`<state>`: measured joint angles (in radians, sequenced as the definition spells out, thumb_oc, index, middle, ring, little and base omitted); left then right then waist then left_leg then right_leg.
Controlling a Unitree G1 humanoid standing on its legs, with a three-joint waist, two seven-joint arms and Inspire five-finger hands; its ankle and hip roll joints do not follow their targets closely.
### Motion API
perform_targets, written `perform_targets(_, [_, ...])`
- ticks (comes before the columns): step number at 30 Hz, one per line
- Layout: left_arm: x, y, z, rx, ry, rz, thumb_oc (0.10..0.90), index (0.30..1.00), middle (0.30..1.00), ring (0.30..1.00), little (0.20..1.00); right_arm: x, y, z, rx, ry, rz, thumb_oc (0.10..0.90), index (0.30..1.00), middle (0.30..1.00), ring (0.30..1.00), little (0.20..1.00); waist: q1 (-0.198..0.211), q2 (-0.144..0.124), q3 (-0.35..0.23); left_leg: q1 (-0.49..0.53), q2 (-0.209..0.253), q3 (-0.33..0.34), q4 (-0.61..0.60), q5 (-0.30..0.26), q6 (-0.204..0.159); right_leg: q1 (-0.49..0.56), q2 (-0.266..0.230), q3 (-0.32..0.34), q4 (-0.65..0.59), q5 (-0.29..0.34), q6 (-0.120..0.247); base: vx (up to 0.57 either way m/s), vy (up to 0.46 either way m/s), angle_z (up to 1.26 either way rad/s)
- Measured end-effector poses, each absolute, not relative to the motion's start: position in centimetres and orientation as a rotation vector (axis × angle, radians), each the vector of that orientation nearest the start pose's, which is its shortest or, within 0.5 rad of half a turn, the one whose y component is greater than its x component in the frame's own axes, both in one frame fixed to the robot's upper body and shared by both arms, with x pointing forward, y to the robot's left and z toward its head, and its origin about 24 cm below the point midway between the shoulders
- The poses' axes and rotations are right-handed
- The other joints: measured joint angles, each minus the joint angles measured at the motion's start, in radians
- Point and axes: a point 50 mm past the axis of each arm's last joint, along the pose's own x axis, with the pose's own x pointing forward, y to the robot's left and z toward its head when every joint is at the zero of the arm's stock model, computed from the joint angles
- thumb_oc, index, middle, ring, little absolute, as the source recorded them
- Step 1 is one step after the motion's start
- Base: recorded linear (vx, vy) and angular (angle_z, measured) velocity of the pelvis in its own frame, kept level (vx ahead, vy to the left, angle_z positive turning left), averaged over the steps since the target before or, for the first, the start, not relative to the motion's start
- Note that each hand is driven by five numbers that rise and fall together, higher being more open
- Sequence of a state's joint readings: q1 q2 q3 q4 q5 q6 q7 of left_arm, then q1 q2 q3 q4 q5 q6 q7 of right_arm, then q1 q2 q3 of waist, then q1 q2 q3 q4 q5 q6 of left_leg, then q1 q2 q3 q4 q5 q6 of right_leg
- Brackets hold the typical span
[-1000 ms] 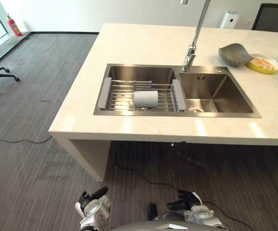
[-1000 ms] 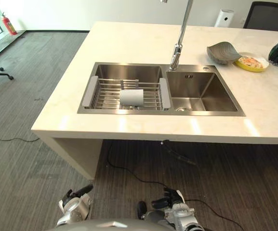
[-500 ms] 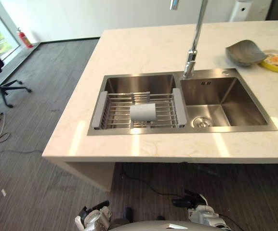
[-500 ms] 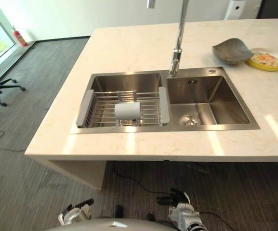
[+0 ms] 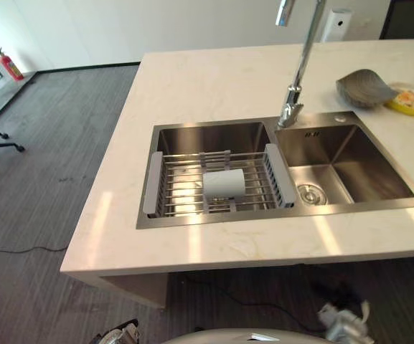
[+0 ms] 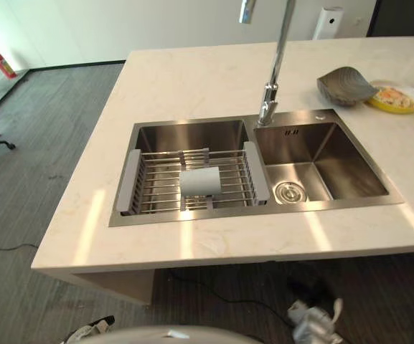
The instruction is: Place the dishes in the dishwasher.
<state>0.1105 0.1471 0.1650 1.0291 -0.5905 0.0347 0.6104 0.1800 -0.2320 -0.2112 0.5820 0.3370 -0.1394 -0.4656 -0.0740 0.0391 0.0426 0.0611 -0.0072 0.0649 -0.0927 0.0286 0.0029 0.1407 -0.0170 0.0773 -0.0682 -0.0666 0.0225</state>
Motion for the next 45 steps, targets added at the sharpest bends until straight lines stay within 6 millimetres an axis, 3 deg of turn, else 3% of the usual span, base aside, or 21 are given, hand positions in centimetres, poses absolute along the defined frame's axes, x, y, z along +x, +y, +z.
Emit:
perform_targets(2, [5.7, 25.0, -15.2, -0.131, 1.184, 1.101, 0.8, 0.9, 0.9, 0.9, 0.9, 15.8, -31.7, -4.0, -0.174, 0.368, -0.912, 0.8, 0.9, 0.9, 0.9, 0.9, -0.001, 0.0, -0.004, 0.002, 0.005, 0.009, 0.0, -0.003, -0.002, 0.0, 0.005, 0.011, -0.006, 0.002, 0.001, 0.0, 0.021, -0.18])
perform_targets(5, [6.2, 24.3, -15.2, -0.125, 1.18, 1.063, 0.8, 0.9, 0.9, 0.9, 0.9, 15.9, -32.0, -3.5, -0.204, 0.383, -0.945, 0.8, 0.9, 0.9, 0.9, 0.9, -0.001, -0.005, -0.001, -0.011, 0.01, 0.012, -0.001, -0.002, -0.004, -0.018, 0.01, 0.016, -0.004, 0.004, 0.0, -0.01, 0.014, -0.06])
perform_targets(7, [6.7, 22.3, -15.8, -0.143, 1.232, 0.99, 0.8, 0.9, 0.9, 0.9, 0.9, 16.7, -30.5, -3.2, -0.193, 0.354, -0.953, 0.8, 0.9, 0.9, 0.9, 0.9, -0.006, -0.005, 0.006, -0.018, 0.008, 0.013, 0.0, -0.001, -0.004, -0.019, 0.006, 0.025, -0.019, 0.019, -0.006, -0.05, 0.053, -0.17])
perform_targets(9, [7.7, 22.3, -15.8, -0.141, 1.236, 0.975, 0.8, 0.9, 0.9, 0.9, 0.9, 16.4, -29.7, -3.9, -0.182, 0.372, -0.969, 0.8, 0.9, 0.9, 0.9, 0.9, -0.027, -0.005, 0.009, -0.016, 0.013, 0.02, 0.002, 0.001, -0.007, -0.027, 0.006, 0.046, -0.026, 0.024, -0.009, -0.04, 0.043, -0.16])
perform_targets(11, [8.6, 21.6, -14.1, -0.228, 1.009, 0.994, 0.8, 0.9, 0.9, 0.9, 0.9, 8.5, -24.9, -6.5, -0.42, 0.334, -0.714, 0.8, 0.9, 0.9, 0.9, 0.9, -0.019, -0.026, 0.04, -0.012, 0.018, 0.046, 0.001, 0.006, -0.007, -0.048, 0.015, 0.033, 0.047, -0.011, 0.014, 0.0, 0.014, -0.25])
perform_targets(13, [7.1, 20.9, -15.0, -0.197, 1.084, 0.972, 0.8, 0.9, 0.9, 0.9, 0.9, 7.6, -23.7, -8.0, -0.427, 0.406, -0.652, 0.8, 0.9, 0.9, 0.9, 0.9, -0.032, -0.045, 0.042, 0.002, 0.016, 0.036, 0.001, 0.003, -0.005, -0.028, 0.008, 0.042, 0.025, -0.008, 0.01, -0.03, -0.01, -0.4])
perform_targets(14, [7.1, 20.9, -15.9, -0.192, 1.178, 0.978, 0.8, 0.9, 0.9, 0.9, 0.9, 8.3, -22.9, -9.7, -0.427, 0.462, -0.623, 0.8, 0.9, 0.9, 0.9, 0.9, -0.039, -0.049, 0.043, -0.002, 0.021, 0.002, 0.001, -0.009, -0.021, -0.021, 0.012, 0.026, 0.004, 0.001, 0.002, 0.0, 0.0, 0.0])
perform_targets(18, [9.2, 21.4, -15.3, -0.32, 1.104, 1.078, 0.8, 0.9, 0.9, 0.9, 0.9, 12.0, -21.8, -9.2, -0.253, 0.402, -0.699, 0.8, 0.9, 0.9, 0.9, 0.9, 0.007, -0.064, 0.058, -0.014, 0.028, -0.016, 0.001, -0.013, -0.024, -0.029, 0.021, 0.0, -0.008, 0.014, -0.009, -0.01, -0.012, 0.26])
perform_targets(21, [6.9, 25.6, -15.1, -0.401, 1.086, 1.402, 0.8, 0.9, 0.9, 0.9, 0.9, 13.1, -20.6, -12.9, 0.067, 0.681, -0.891, 0.8, 0.9, 0.9, 0.9, 0.9, 0.045, -0.114, 0.009, -0.005, 0.032, -0.032, 0.001, -0.017, -0.032, -0.017, 0.026, -0.018, 0.001, -0.005, -0.005, 0.01, -0.009, 0.18])
perform_targets(24, [4.1, 29.1, -11.0, -0.48, 0.749, 1.69, 0.8, 0.9, 0.9, 0.9, 0.9, 8.8, -21.2, -14.7, 0.23, 0.831, -0.969, 0.8, 0.9, 0.9, 0.9, 0.9, 0.069, -0.124, 0.01, -0.007, 0.015, -0.048, 0.002, -0.02, -0.028, -0.016, 0.013, -0.033, 0.01, -0.017, -0.02, 0.0, -0.005, 0.19])
perform_targets(25, [2.2, 29.9, -9.5, -0.31, 0.666, 1.714, 0.8, 0.9, 0.9, 0.9, 0.9, 6.2, -21.9, -15.5, 0.236, 0.918, -0.993, 0.8, 0.9, 0.9, 0.9, 0.9, 0.076, -0.103, 0.01, -0.007, 0.006, -0.058, 0.002, -0.019, -0.027, -0.007, 0.004, -0.047, 0.017, -0.026, -0.007, -0.04, 0.002, 0.23])
perform_targets(27, [-3.4, 31.5, -10.9, -0.111, 0.859, 1.886, 0.8, 0.9, 0.9, 0.9, 0.9, 2.2, -23.8, -16.4, 0.199, 1.114, -0.983, 0.8, 0.9, 0.9, 0.9, 0.9, 0.068, -0.051, 0.002, 0.002, -0.007, -0.05, 0.002, -0.03, -0.011, 0.002, -0.004, -0.045, 0.012, -0.032, 0.004, -0.02, 0.012, 0.05])
perform_targets(29, [-4.2, 32.9, -10.6, -0.107, 0.877, 2.007, 0.8, 0.9, 0.9, 0.9, 0.9, -0.3, -24.3, -16.7, 0.205, 1.239, -0.943, 0.8, 0.9, 0.9, 0.9, 0.9, 0.076, -0.023, 0.0, -0.004, -0.012, -0.056, 0.002, -0.03, -0.011, -0.002, -0.013, -0.049, 0.005, -0.032, 0.003, 0.0, 0.005, 0.12])
perform_targets(31, [-2.6, 35.0, -9.6, -0.122, 0.796, 2.043, 0.8, 0.9, 0.9, 0.9, 0.9, -2.2, -24.4, -16.8, 0.243, 1.337, -0.912, 0.8, 0.9, 0.9, 0.9, 0.9, 0.099, -0.022, -0.001, -0.004, -0.008, -0.062, 0.002, -0.028, -0.008, 0.002, -0.01, -0.059, 0.003, -0.031, 0.002, 0.0, -0.012, 0.16])
perform_targets(33, [2.8, 38.4, -6.9, -0.099, 0.587, 1.934, 0.8, 0.9, 0.9, 0.9, 0.9, -2.2, -24.7, -16.9, 0.303, 1.37, -0.815, 0.8, 0.9, 0.9, 0.9, 0.9, 0.111, -0.035, 0.003, -0.005, 0.003, -0.069, 0.003, -0.021, -0.015, -0.001, 0.001, -0.064, 0.009, -0.031, -0.001, 0.04, -0.035, 0.13])
perform_targets(35, [10.4, 40.3, -1.7, -0.098, 0.262, 1.768, 0.8, 0.9, 0.9, 0.9, 0.9, -0.9, -25.1, -16.9, 0.324, 1.369, -0.704, 0.8, 0.9, 0.9, 0.9, 0.9, 0.127, -0.07, -0.001, -0.006, 0.011, -0.079, 0.002, -0.015, -0.023, 0.0, 0.009, -0.08, 0.019, -0.036, -0.004, 0.0, -0.068, 0.1])
perform_targets(36, [13.2, 38.7, 3.0, -0.008, 0.082, 1.633, 0.8, 0.9, 0.9, 0.9, 0.9, 0.1, -24.9, -16.9, 0.347, 1.363, -0.662, 0.8, 0.9, 0.9, 0.9, 0.9, 0.124, -0.106, 0.007, -0.014, 0.009, -0.081, 0.008, -0.017, -0.028, 0.005, 0.01, -0.079, 0.021, -0.034, -0.014, 0.01, -0.032, 0.05])
perform_targets(38, [18.7, 30.1, 12.7, 0.254, -0.481, 1.196, 0.8, 0.9, 0.9, 0.9, 0.9, 1.0, -25.6, -16.7, 0.375, 1.342, -0.613, 0.8, 0.9, 0.9, 0.9, 0.9, 0.127, -0.152, 0.01, -0.031, 0.006, -0.09, 0.0, -0.006, -0.023, -0.023, 0.006, -0.091, 0.039, -0.037, -0.009, 0.03, -0.016, 0.1])
perform_targets(39, [19.8, 28.4, 14.7, 0.36, -0.624, 1.113, 0.8, 0.9, 0.9, 0.9, 0.9, 2.5, -26.3, -16.4, 0.369, 1.297, -0.596, 0.8, 0.9, 0.9, 0.9, 0.9, 0.114, -0.136, 0.009, -0.037, 0.004, -0.082, -0.004, -0.012, -0.024, -0.037, 0.001, -0.082, 0.05, -0.04, -0.008, 0.04, -0.018, -0.25])
perform_targets(41, [21.5, 28.8, 17.0, 0.464, -0.717, 1.092, 0.8, 0.9, 0.9, 0.9, 0.9, 5.7, -28.6, -15.3, 0.303, 1.201, -0.526, 0.8, 0.9, 0.9, 0.9, 0.9, 0.08, -0.079, 0.0, -0.037, -0.01, -0.073, 0.002, -0.009, -0.016, -0.03, -0.012, -0.069, 0.03, -0.026, -0.001, -0.02, -0.021, -0.22])
perform_targets(45, [22.0, 28.8, 23.6, 0.885, -0.927, 0.776, 0.8, 0.9, 0.9, 0.9, 0.9, 6.2, -29.6, -14.8, 0.25, 1.252, -0.412, 0.8, 0.9, 0.9, 0.9, 0.9, 0.085, -0.039, 0.002, -0.023, -0.021, -0.08, 0.002, -0.004, -0.009, 0.01, -0.023, -0.087, -0.018, -0.007, 0.009, 0.03, -0.02, 0.12])
